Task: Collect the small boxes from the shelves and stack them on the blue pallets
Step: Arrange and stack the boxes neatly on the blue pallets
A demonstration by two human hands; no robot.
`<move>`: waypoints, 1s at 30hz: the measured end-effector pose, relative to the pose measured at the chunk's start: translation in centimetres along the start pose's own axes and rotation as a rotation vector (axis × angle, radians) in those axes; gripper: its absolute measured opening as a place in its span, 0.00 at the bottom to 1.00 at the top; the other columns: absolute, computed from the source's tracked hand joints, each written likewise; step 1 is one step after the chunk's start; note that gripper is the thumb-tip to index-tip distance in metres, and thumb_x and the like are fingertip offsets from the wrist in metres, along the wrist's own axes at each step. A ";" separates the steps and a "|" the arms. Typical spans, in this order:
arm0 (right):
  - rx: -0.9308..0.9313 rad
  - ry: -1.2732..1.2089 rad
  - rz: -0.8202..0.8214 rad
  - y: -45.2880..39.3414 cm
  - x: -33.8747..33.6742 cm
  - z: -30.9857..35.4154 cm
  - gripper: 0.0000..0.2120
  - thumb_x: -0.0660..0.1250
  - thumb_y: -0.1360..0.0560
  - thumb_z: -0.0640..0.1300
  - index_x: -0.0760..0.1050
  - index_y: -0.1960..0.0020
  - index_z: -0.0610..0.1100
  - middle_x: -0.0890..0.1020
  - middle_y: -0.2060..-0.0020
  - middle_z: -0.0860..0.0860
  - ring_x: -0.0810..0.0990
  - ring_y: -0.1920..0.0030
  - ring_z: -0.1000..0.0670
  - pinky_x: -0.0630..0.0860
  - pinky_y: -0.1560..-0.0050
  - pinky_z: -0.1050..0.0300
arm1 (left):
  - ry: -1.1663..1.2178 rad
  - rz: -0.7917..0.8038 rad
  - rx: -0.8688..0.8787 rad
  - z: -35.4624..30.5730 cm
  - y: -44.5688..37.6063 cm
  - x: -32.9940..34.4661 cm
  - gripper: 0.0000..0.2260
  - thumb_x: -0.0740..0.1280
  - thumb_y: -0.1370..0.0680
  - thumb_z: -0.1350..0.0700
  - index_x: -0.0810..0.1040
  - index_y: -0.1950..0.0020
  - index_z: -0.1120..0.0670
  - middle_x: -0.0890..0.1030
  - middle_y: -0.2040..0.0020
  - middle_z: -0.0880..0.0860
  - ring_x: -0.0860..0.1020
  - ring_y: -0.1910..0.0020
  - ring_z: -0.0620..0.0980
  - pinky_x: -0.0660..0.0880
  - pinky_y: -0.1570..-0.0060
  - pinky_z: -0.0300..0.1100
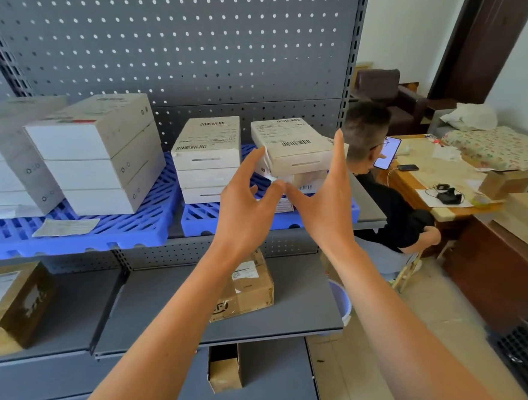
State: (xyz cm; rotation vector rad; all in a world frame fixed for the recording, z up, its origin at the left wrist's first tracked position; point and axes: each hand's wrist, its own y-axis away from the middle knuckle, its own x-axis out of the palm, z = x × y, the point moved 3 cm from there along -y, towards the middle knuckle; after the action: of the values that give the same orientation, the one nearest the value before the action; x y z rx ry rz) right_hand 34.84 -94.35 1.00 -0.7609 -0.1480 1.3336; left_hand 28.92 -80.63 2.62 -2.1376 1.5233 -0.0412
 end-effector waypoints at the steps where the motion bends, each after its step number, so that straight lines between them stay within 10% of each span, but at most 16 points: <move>1: 0.007 -0.010 0.011 -0.1 -0.2 -0.2 0.55 0.79 0.30 0.51 0.42 0.18 0.51 0.60 0.21 0.53 0.59 0.23 0.51 0.60 0.26 0.54 | -0.009 0.002 0.007 0.1 -0.1 0.1 0.26 0.68 0.20 0.52 0.65 0.23 0.45 0.70 0.25 0.41 0.69 0.28 0.41 0.70 0.29 0.48; 9: 0.040 -0.117 0.092 -1.1 -2.5 -2.5 0.50 0.77 0.28 0.44 0.47 0.19 0.54 0.64 0.24 0.60 0.64 0.25 0.57 0.68 0.27 0.52 | -0.014 0.014 0.037 0.0 -1.3 1.4 0.29 0.71 0.22 0.55 0.65 0.23 0.46 0.69 0.29 0.38 0.68 0.35 0.29 0.64 0.43 0.19; 19: 0.045 -0.140 0.143 -2.0 -3.6 -3.0 0.45 0.74 0.24 0.41 0.49 0.19 0.55 0.66 0.26 0.60 0.66 0.28 0.62 0.71 0.31 0.62 | -0.031 -0.014 0.042 0.0 -2.9 2.9 0.32 0.76 0.26 0.46 0.66 0.25 0.43 0.68 0.24 0.45 0.67 0.27 0.44 0.71 0.30 0.51; 22: 0.048 -0.107 0.159 -2.4 -3.9 -3.1 0.44 0.73 0.24 0.41 0.49 0.19 0.53 0.66 0.31 0.64 0.62 0.33 0.70 0.64 0.41 0.81 | -0.007 -0.016 0.041 0.2 -3.3 3.1 0.31 0.75 0.25 0.48 0.66 0.25 0.43 0.71 0.28 0.43 0.73 0.33 0.41 0.76 0.36 0.48; 30: 0.077 -0.149 0.215 -3.2 -4.8 -4.3 0.36 0.68 0.21 0.38 0.54 0.20 0.53 0.71 0.33 0.63 0.71 0.36 0.69 0.70 0.40 0.73 | 0.134 0.021 -0.001 0.8 -4.2 3.1 0.29 0.71 0.21 0.54 0.64 0.22 0.47 0.75 0.33 0.40 0.74 0.34 0.37 0.78 0.42 0.38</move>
State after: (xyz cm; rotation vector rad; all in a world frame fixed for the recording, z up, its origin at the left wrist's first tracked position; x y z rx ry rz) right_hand 38.40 -100.66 1.13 -0.6251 -0.1345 1.5926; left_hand 34.00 -82.02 2.85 -2.1570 1.6203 -0.1793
